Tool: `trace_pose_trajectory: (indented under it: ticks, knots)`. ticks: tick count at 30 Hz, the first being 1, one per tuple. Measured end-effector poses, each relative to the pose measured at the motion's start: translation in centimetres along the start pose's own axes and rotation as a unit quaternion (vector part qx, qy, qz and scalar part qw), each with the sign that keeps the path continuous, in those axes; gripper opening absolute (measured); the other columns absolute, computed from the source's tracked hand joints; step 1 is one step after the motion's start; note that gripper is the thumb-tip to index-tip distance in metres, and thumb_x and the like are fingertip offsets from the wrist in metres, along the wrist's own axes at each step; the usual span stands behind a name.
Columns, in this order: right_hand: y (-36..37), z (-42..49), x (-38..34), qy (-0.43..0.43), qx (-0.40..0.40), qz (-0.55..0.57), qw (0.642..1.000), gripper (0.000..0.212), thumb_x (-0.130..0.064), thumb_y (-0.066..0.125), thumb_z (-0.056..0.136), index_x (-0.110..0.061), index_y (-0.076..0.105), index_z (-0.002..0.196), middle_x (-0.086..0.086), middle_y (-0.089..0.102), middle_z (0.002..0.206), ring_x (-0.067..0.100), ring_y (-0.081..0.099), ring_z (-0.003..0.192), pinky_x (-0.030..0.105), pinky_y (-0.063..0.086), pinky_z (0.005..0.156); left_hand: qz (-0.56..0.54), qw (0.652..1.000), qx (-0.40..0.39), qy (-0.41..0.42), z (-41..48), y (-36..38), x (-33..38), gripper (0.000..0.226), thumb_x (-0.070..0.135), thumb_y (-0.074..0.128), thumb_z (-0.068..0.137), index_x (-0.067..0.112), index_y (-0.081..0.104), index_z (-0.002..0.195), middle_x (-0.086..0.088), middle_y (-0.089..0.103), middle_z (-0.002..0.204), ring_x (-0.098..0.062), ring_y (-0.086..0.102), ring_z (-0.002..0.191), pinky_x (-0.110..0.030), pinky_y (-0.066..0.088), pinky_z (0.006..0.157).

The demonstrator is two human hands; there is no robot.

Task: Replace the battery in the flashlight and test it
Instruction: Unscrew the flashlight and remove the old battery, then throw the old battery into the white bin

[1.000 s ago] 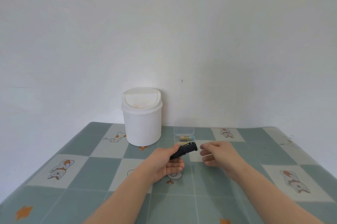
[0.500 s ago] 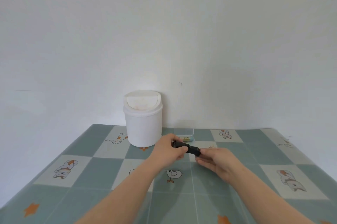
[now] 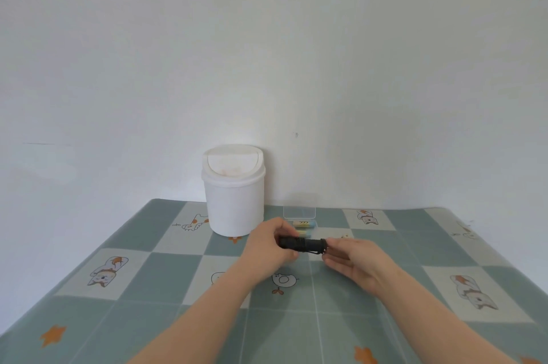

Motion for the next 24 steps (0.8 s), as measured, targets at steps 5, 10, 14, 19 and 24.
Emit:
trace_pose_trajectory:
  ticks: [5,10,14,19,24]
  knots:
    - [0.4,0.2,0.2,0.012,-0.005,0.03,0.999,0.01,0.003,0.059,0.087,0.009,0.06,0.094,0.022,0.065,0.084,0.027,0.063,0.074,0.024,0.059,0.048,0.075,0.995,0.002,0.063,0.7,-0.5,2.5,0.03,0.003,0.073,0.069,0.024,0.065,0.089,0.007,0.067,0.091,-0.013,0.061,0.091,-0.013,0.045,0.075]
    - [0.3,0.2,0.4,0.025,-0.005,0.043,0.999,0.005,0.001,0.061,0.086,0.005,0.062,0.089,0.02,0.065,0.084,0.025,0.063,0.074,0.023,0.058,0.047,0.099,0.993,-0.002,0.064,0.7,-0.6,2.4,0.03,0.004,0.073,0.067,0.022,0.066,0.09,0.006,0.068,0.093,-0.015,0.062,0.093,-0.021,0.047,0.08]
    - [0.1,0.3,0.2,0.021,0.001,0.029,0.999,0.003,0.003,0.06,0.086,0.002,0.063,0.086,0.015,0.064,0.081,0.021,0.061,0.072,0.021,0.058,0.048,0.067,0.996,0.012,0.057,0.8,-1.0,1.7,0.032,0.002,0.074,0.065,0.027,0.063,0.082,0.0,0.072,0.094,-0.017,0.064,0.091,-0.021,0.05,0.079]
    - [-0.6,0.3,-0.6,-0.011,0.028,0.012,0.999,0.006,0.005,0.062,0.084,0.001,0.065,0.081,0.013,0.064,0.077,0.02,0.061,0.066,0.019,0.057,0.048,0.049,0.998,0.02,0.013,0.4,-1.1,-0.3,0.033,0.005,0.077,0.061,0.029,0.059,0.075,0.004,0.073,0.089,-0.015,0.068,0.087,-0.027,0.054,0.081]
    - [-2.2,0.5,-1.7,-0.069,0.076,-0.008,0.995,0.005,0.005,0.063,0.082,0.001,0.064,0.08,0.013,0.064,0.075,0.019,0.06,0.064,0.016,0.057,0.049,0.09,0.996,0.009,-0.011,-0.2,-0.6,-1.9,0.028,0.012,0.077,0.065,0.025,0.06,0.082,0.011,0.07,0.089,-0.005,0.063,0.092,-0.014,0.046,0.073]
Point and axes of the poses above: each hand's wrist, its own z-axis towards the middle knuckle, its own y-axis out of the palm, x = y × z, the point moved 6 cm from there along z, towards the middle knuckle
